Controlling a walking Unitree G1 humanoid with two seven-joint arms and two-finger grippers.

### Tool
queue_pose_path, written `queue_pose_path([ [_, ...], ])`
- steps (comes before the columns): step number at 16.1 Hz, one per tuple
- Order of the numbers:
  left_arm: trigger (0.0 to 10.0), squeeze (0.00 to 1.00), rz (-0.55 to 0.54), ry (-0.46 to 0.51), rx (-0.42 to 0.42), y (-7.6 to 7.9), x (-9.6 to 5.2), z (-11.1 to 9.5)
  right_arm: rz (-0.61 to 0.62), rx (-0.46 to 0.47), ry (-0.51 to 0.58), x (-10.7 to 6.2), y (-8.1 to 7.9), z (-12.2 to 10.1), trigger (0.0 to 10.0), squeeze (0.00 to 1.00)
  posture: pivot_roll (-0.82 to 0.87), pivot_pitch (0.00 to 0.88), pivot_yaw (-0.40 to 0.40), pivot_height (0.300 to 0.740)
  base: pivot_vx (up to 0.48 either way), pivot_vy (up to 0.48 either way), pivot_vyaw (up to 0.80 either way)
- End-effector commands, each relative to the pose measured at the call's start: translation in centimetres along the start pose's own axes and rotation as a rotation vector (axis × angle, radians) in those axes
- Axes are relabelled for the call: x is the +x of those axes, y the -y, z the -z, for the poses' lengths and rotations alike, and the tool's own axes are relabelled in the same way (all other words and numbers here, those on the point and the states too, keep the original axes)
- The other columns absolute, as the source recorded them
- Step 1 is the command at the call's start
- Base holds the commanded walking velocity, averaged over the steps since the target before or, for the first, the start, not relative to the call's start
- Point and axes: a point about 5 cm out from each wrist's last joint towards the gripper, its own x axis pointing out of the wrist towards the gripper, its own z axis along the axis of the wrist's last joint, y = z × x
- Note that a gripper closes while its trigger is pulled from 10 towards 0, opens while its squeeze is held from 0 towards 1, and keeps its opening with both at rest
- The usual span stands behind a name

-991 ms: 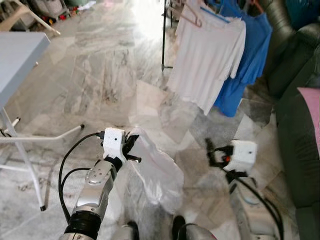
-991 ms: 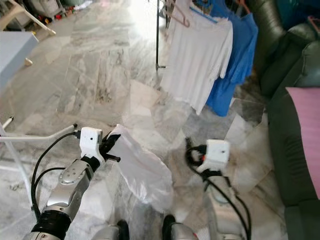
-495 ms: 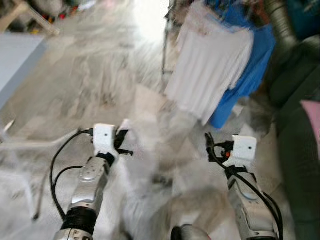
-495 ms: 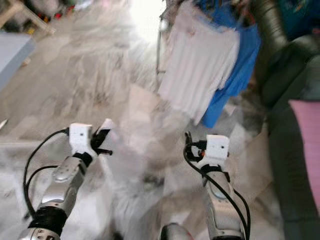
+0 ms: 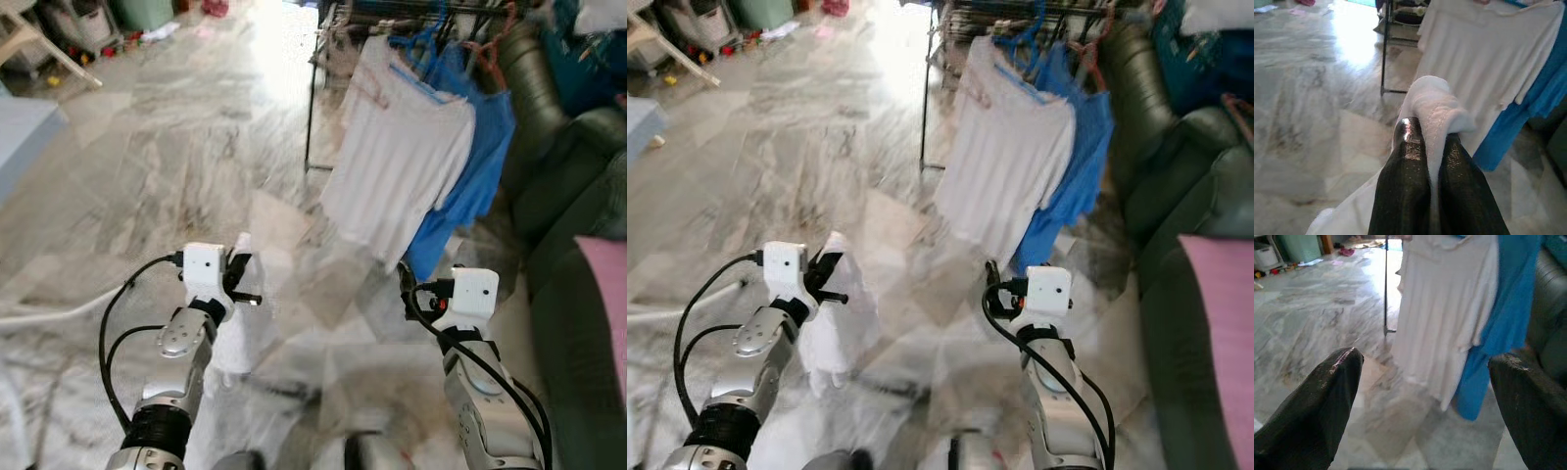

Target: Hang hanger

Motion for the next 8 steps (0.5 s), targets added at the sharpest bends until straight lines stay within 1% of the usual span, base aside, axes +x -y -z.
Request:
queue_pose_path([
  [1,10.0,0.0,0.012,0.021,0.007,0.33,0.37,-0.42,0.002,-0.015,0.013,0.05,0.17,-0.31,10.0,0.0,-0.07,0.177,-0.017,0.74,0.409,0.0,0.0],
  [4,10.0,0.0,0.01,0.033,0.01,0.15,0.79,-0.9,0.021,-0.004,0.023,0.53,0.46,-0.61,10.0,0.0,-0.07,0.175,-0.009,0.74,0.412,0.0,0.0],
  [5,10.0,0.0,0.007,0.035,0.005,-0.06,0.86,-1.02,0.022,0.012,0.019,0.57,0.3,-0.52,10.0,0.0,-0.07,0.177,0.0,0.74,0.394,0.274,-0.51],
  [8,10.0,0.0,0.016,0.028,0.014,-0.08,0.94,-0.99,0.03,0.013,0.011,0.29,0.23,-0.15,10.0,0.0,-0.07,0.182,0.011,0.74,0.394,0.274,-0.52],
])
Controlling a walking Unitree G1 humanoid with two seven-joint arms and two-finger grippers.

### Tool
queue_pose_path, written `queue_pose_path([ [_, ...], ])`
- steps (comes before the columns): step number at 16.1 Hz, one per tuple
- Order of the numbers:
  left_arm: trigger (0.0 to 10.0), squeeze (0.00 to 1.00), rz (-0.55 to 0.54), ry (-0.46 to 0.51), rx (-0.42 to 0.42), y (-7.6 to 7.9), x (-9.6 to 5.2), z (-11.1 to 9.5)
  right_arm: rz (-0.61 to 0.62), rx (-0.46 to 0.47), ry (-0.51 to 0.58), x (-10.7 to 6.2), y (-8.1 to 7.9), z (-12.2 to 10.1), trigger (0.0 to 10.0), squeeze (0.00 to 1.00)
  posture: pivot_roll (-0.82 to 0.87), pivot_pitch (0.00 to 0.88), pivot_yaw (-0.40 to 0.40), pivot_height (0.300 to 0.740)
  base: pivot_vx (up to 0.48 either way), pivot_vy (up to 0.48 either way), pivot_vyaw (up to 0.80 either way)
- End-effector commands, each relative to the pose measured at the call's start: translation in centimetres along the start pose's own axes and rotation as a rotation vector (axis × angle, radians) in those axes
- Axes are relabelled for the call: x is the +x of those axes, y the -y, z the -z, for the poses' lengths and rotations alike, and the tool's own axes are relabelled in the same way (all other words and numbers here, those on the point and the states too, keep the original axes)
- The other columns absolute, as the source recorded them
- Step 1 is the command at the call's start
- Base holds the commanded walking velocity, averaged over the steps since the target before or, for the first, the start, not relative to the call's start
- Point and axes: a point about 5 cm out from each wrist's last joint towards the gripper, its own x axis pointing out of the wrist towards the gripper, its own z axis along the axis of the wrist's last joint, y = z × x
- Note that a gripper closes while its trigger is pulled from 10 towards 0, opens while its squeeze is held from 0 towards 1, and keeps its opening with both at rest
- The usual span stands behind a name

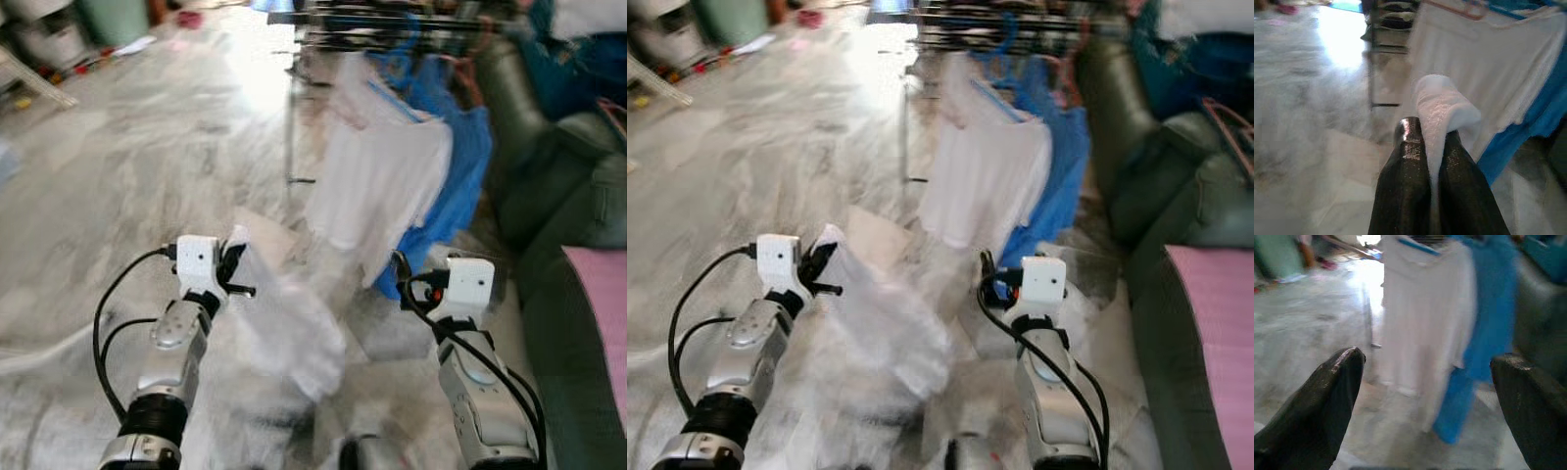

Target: Hang hanger

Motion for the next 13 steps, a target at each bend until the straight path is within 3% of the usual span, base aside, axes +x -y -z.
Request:
queue_pose_path([
  [1,10.0,0.0,0.02,0.014,0.021,0.09,0.15,-0.4,0.021,0.007,-0.004,-0.24,0.17,0.17,10.0,0.0,-0.07,0.184,0.016,0.74,0.398,0.27,0.0],
  [13,10.0,0.0,0.044,0.021,0.022,0.73,0.76,-0.6,0.037,-0.002,0.003,-0.27,0.34,0.24,10.0,0.0,-0.07,0.179,0.029,0.74,0.397,0.27,0.0],
])
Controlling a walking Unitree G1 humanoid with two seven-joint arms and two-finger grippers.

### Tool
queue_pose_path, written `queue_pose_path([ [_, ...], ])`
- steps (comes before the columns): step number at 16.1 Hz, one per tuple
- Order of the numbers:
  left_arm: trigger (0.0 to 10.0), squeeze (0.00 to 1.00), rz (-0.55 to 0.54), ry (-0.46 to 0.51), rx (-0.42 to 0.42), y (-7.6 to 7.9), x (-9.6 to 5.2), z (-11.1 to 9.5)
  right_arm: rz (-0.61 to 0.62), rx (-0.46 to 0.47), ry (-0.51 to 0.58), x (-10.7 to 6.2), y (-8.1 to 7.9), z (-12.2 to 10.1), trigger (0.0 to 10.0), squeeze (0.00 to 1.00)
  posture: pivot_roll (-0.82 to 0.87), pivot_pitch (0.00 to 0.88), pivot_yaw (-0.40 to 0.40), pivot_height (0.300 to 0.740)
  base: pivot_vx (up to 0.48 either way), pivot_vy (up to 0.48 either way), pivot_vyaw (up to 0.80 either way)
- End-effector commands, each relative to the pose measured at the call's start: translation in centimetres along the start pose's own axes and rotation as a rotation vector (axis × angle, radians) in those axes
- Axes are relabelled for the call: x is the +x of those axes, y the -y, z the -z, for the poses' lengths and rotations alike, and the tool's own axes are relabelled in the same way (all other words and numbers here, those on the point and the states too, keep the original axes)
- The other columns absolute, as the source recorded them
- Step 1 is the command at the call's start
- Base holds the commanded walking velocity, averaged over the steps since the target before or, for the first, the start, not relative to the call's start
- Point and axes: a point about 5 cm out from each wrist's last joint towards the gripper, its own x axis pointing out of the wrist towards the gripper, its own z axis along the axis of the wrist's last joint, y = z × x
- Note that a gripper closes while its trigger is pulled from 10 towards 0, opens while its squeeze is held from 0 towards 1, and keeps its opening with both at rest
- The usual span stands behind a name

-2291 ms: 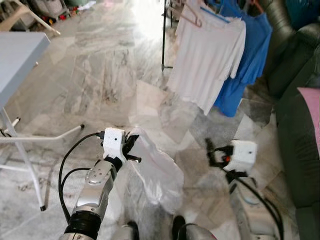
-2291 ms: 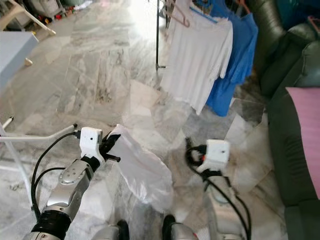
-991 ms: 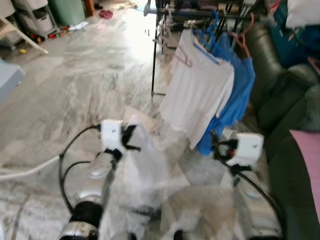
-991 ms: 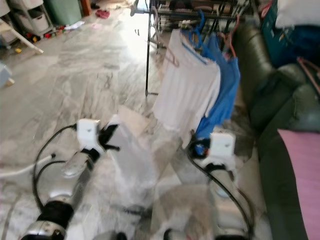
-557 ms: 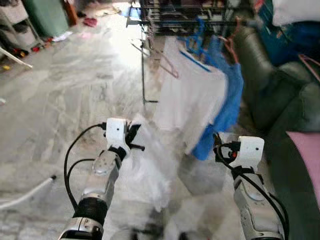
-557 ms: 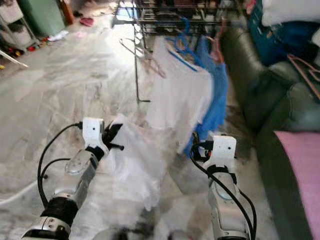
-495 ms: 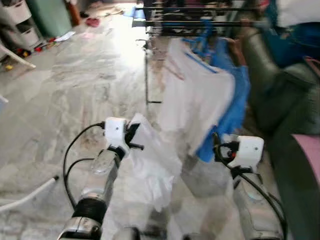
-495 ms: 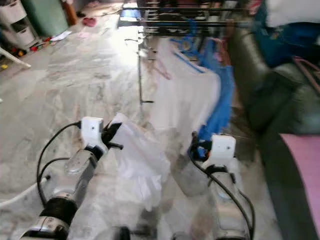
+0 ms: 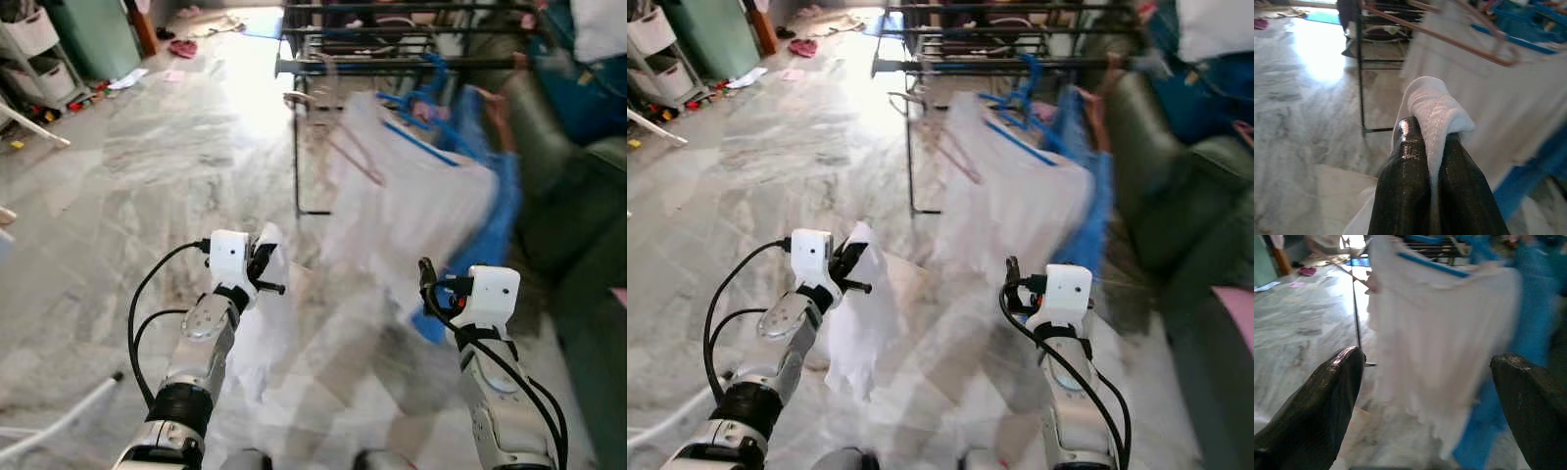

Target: Hang hanger

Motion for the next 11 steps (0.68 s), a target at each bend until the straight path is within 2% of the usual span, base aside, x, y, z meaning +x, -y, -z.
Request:
queue_pose_path([
  [1,10.0,0.0,-0.019,0.017,0.014,-0.93,-0.3,-0.32,-0.023,0.004,0.013,0.08,-0.84,-0.16,10.0,0.0,-0.07,0.18,0.028,0.74,0.398,0.266,0.0],
  [4,10.0,0.0,-0.017,0.021,0.014,-0.8,-0.21,-0.38,-0.022,-0.004,0.018,0.16,-0.72,-0.31,10.0,0.0,-0.07,0.179,0.026,0.74,0.396,0.27,0.3],
  [11,10.0,0.0,-0.001,0.015,0.015,-0.44,-0.11,-0.19,-0.014,-0.008,0.022,0.24,-0.61,-0.39,10.0,0.0,-0.08,0.179,0.029,0.74,0.401,0.262,0.0],
])
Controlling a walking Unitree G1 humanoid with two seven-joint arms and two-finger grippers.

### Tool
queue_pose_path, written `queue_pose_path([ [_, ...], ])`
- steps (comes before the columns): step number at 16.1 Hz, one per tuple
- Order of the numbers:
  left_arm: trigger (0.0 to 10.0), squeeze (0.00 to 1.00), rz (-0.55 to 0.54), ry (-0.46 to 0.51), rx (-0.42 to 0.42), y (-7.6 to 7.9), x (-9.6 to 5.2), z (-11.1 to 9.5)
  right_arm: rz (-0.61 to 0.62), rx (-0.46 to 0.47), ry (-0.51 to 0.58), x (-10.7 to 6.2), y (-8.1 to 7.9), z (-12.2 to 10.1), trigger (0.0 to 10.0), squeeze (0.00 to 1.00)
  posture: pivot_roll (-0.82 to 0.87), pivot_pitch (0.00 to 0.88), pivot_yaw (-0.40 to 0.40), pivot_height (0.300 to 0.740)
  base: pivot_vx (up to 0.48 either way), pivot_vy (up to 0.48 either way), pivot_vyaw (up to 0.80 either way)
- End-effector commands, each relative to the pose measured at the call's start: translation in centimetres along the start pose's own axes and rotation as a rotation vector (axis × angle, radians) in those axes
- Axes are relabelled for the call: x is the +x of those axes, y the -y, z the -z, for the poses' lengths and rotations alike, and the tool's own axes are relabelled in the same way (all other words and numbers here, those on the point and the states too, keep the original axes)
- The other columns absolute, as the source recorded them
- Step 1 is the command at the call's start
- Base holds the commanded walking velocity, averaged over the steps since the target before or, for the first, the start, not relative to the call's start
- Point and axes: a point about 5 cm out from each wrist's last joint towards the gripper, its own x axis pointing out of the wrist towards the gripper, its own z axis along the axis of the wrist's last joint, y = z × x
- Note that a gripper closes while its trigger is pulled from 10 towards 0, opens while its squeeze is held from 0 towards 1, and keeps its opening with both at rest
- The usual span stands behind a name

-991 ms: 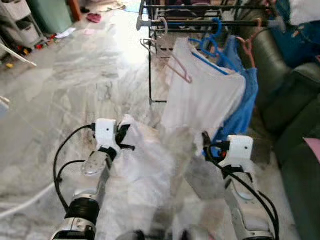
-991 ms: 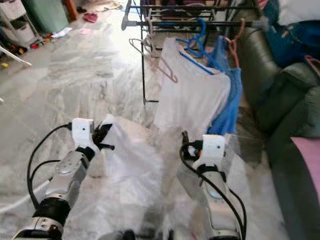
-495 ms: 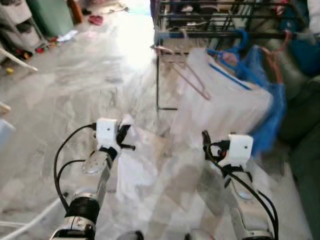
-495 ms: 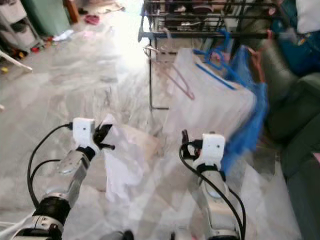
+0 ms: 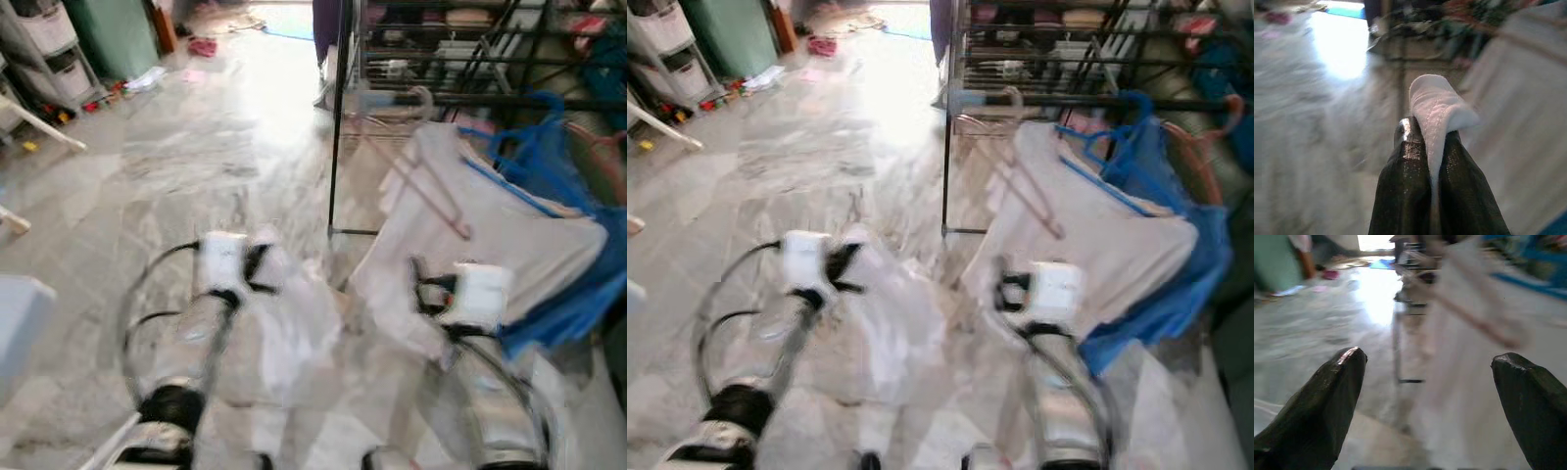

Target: Hang hanger

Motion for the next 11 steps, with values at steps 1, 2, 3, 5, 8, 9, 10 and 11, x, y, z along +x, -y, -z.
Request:
queue_pose_path([
  [1,10.0,0.0,0.02,0.033,0.005,0.7,0.4,-0.6,0.032,-0.007,-0.001,-0.1,1.2,-0.1,10.0,0.0,-0.08,0.179,0.029,0.74,0.405,0.247,-0.8],
  [2,10.0,0.0,0.021,0.032,0.005,0.8,0.4,-0.6,0.033,-0.011,0.0,-0.1,1.2,-0.1,10.0,0.0,-0.08,0.178,0.027,0.74,0.39,0.0,-0.8],
  [3,10.0,0.0,0.02,0.028,0.006,0.9,0.4,-0.5,0.032,-0.021,0.004,-0.1,1.3,-0.1,10.0,0.0,-0.09,0.178,0.024,0.74,0.259,0.0,-0.8],
  [5,10.0,0.0,0.018,0.021,0.0,1.1,0.3,-0.2,0.022,-0.046,0.014,-0.1,1.3,-0.4,10.0,0.0,-0.09,0.176,0.018,0.74,0.343,-0.161,-0.37],
  [8,10.0,0.0,0.019,0.023,-0.005,1.4,0.3,0.0,0.013,-0.063,0.018,-0.1,1.3,-0.6,10.0,0.0,-0.1,0.176,0.007,0.74,0.286,-0.381,0.0],
  [9,10.0,0.0,0.019,0.03,-0.029,1.5,0.3,0.0,0.001,-0.081,0.024,-0.1,1.2,-0.8,10.0,0.0,-0.1,0.175,0.004,0.74,0.277,0.0,0.0],
  [10,10.0,0.0,0.015,0.03,-0.036,1.4,0.2,0.0,-0.003,-0.086,0.026,0.0,1.2,-0.9,10.0,0.0,-0.1,0.176,0.003,0.74,0.0,0.0,0.0],
  [11,10.0,0.0,0.013,0.034,-0.036,1.5,0.1,0.1,-0.009,-0.099,0.035,-0.1,1.2,-1.1,10.0,0.0,-0.1,0.181,-0.003,0.74,0.0,0.0,0.0],
])
